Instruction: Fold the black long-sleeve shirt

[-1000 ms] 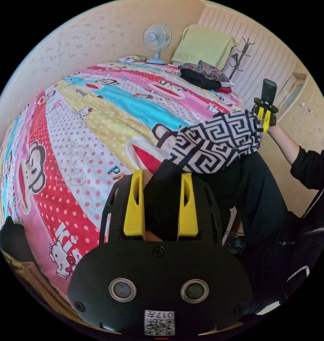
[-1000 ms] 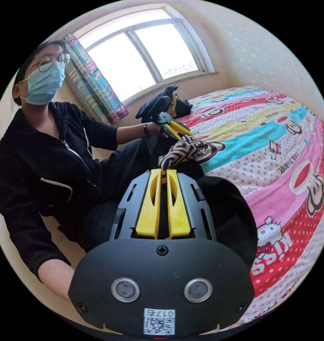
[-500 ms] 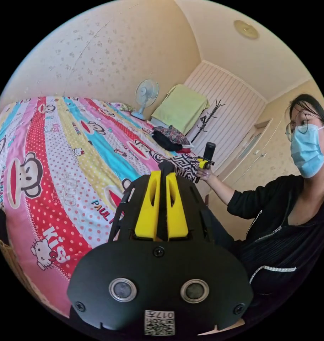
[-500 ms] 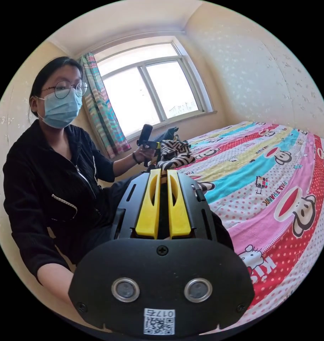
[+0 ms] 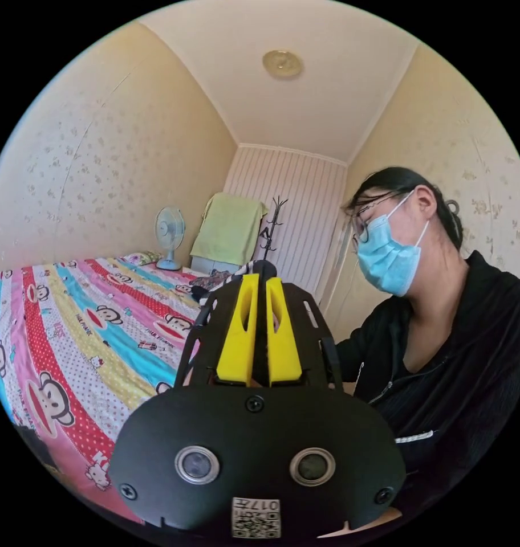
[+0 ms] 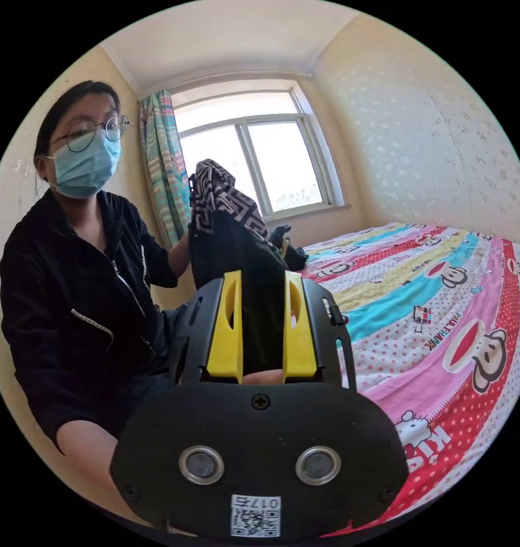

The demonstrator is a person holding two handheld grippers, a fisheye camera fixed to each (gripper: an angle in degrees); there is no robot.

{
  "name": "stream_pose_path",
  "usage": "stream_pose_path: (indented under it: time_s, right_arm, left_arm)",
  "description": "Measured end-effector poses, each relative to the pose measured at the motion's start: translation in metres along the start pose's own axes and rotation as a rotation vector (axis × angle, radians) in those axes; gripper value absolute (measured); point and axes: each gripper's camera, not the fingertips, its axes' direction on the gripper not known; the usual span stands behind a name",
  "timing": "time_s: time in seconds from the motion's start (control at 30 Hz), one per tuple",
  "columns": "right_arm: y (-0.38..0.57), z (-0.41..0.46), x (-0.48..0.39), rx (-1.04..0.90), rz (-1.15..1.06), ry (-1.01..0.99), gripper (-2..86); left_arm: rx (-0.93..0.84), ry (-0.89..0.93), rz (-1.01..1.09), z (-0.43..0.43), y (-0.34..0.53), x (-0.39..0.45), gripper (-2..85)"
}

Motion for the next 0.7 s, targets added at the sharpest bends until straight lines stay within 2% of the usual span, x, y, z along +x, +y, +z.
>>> stream_pose_path:
  time_s: [0.17,0.33,0.5,0.6,0.7]
  right_arm:
    - [-0.007,-0.009,-0.003,0.094,0.013,-0.033,10.3]
    - [-0.013,0.005,0.015,0.124,0.110,-0.329,10.0]
    - [-0.009,0.058,0.014,0.054,0.200,-0.611,13.1]
    - [0.002,0.092,0.006,0.019,0.228,-0.652,14.7]
    - [0.016,0.122,-0.001,0.080,0.251,-0.754,13.6]
  left_arm:
    - [-0.001,0.075,0.125,-0.020,-0.031,0.035,0.3]
    - [0.013,0.180,0.193,-0.049,-0.052,0.063,0.4]
    - [0.052,0.335,0.186,-0.073,-0.050,0.070,0.4]
    - [0.115,0.437,0.161,-0.089,-0.036,0.065,0.4]
    - [0.174,0.507,0.157,-0.103,-0.018,0.059,0.4]
